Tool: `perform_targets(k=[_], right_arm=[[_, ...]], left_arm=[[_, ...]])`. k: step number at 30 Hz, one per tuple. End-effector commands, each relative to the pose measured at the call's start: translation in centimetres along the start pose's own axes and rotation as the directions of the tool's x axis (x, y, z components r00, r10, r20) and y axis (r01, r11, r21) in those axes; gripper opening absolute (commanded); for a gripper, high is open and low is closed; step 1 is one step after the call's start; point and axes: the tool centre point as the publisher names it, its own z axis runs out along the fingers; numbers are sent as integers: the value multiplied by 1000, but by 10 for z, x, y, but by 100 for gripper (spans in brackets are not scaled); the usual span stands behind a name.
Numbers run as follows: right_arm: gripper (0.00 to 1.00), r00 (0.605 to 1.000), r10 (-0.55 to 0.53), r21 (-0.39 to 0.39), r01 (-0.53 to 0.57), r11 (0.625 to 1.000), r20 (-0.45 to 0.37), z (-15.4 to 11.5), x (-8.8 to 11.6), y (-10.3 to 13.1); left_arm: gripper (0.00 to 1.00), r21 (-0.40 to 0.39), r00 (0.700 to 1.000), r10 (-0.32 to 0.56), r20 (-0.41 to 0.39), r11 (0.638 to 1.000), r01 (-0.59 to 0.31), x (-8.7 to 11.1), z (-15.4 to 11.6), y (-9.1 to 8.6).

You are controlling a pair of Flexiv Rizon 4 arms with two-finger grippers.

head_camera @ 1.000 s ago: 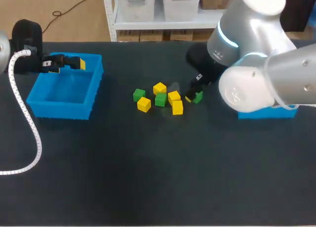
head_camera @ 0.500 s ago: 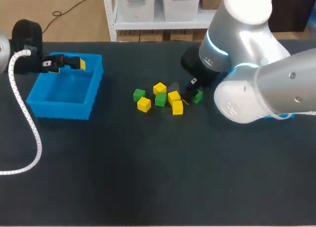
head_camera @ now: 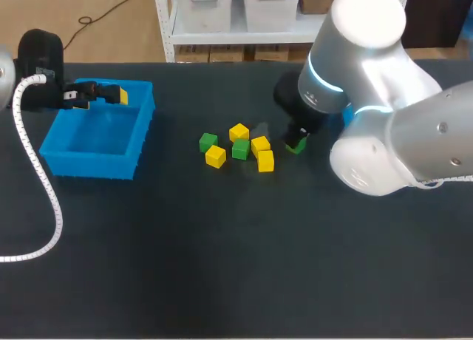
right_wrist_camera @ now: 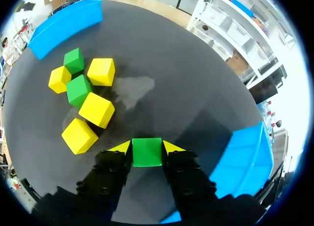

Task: Put the green cubes in the right bin and the yellow cubes in the left bin.

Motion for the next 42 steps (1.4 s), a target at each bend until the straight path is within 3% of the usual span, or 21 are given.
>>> perform_targets(k=[1,4,10,14,17,21,25,38,39,40,42], right_arm=[[0,1000,13,59,-14,998,28,-13,2,-2],[0,996,38,77,-44,996,78,-38,-6,-14],[0,965,131,97,-157,983,227,-115,-19,-59],[0,925,220,110,-264,958,311,-154,-11,-97],[0,894,290,120,-348,930,342,-166,5,-126],[0,862,376,121,-437,891,341,-167,33,-151],[0,855,427,115,-476,872,295,-152,60,-156],[0,841,505,110,-530,841,193,-117,91,-144],[12,840,510,111,-533,839,185,-113,94,-142],[31,841,511,106,-532,840,175,-111,96,-141],[100,847,503,121,-525,842,173,-109,96,-139]], left_arm=[[100,15,1000,3,8,1000,-3,1,1,3],[100,15,1000,3,8,1000,-3,1,1,3],[100,15,1000,3,8,1000,-3,1,1,3],[100,15,1000,3,8,1000,-3,1,1,3],[100,15,1000,3,8,1000,-3,1,1,3],[100,15,1000,3,8,1000,-3,1,1,3],[100,15,1000,3,8,1000,-3,1,1,3],[100,15,1000,3,8,1000,-3,1,1,3],[100,15,1000,3,8,1000,-3,1,1,3],[100,15,1000,3,8,1000,-3,1,1,3],[100,15,1000,3,8,1000,-3,1,1,3]])
